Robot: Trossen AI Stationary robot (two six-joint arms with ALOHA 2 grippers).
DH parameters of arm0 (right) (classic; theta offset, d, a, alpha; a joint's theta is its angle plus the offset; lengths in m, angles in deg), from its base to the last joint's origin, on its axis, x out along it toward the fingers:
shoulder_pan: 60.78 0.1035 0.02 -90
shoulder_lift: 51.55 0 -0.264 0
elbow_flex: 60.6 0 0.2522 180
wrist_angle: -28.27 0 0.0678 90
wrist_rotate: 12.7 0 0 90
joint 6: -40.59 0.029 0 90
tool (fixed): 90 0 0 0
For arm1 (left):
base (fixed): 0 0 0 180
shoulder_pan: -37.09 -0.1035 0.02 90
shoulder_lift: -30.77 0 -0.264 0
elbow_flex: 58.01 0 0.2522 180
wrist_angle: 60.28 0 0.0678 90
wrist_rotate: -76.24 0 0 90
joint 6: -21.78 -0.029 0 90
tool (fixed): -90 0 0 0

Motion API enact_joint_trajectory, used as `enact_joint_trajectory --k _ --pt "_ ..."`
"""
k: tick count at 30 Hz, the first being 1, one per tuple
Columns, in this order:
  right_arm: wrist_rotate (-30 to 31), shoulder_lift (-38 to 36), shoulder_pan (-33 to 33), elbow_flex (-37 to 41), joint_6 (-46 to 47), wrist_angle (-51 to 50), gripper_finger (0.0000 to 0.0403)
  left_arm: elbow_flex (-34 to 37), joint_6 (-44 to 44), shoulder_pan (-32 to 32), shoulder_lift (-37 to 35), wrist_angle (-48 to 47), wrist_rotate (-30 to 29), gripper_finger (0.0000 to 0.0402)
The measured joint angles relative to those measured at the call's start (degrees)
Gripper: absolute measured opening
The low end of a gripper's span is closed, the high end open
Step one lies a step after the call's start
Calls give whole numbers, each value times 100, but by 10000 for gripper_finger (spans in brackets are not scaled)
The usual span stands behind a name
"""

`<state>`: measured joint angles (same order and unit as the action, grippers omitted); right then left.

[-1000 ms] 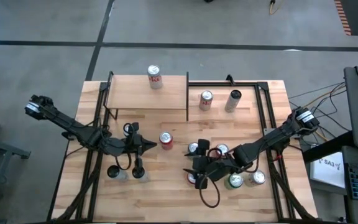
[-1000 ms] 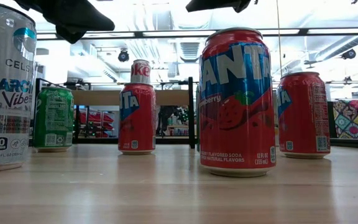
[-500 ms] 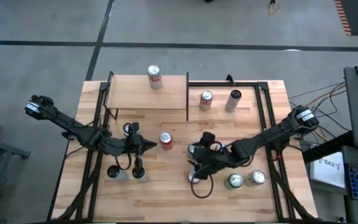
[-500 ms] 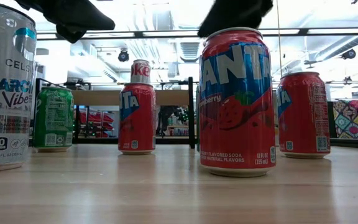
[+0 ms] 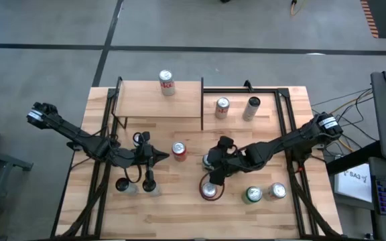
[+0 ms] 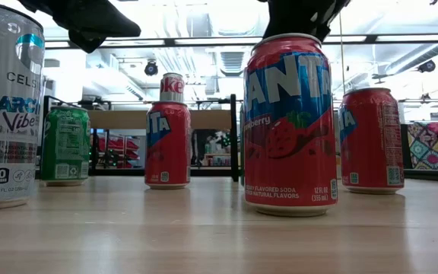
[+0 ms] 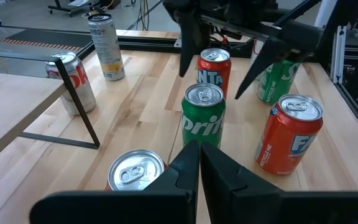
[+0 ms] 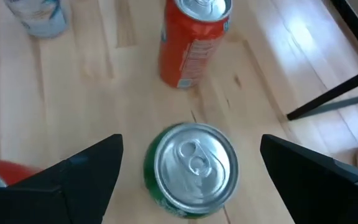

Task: Place canned beverage on shelf
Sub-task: Put the middle green soda can on the shelf

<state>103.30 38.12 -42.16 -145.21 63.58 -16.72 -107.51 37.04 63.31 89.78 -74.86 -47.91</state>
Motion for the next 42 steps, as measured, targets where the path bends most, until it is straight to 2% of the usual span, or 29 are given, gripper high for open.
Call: enact_joint_trajectory --k 17,30,33,40,42 --pt "-51 105 -163 149 170 -35 370 0 -46 0 0 39 2 0" --pt "-205 698 -229 179 310 70 369 0 -125 0 2 149 4 0" --pt "-203 732 -243 179 289 72 358 0 -125 0 2 153 3 0" --pt "-202 730 -278 179 271 73 302 0 -127 0 2 164 4 0" --pt "-201 729 -281 179 269 74 299 0 -127 0 2 166 4 0"
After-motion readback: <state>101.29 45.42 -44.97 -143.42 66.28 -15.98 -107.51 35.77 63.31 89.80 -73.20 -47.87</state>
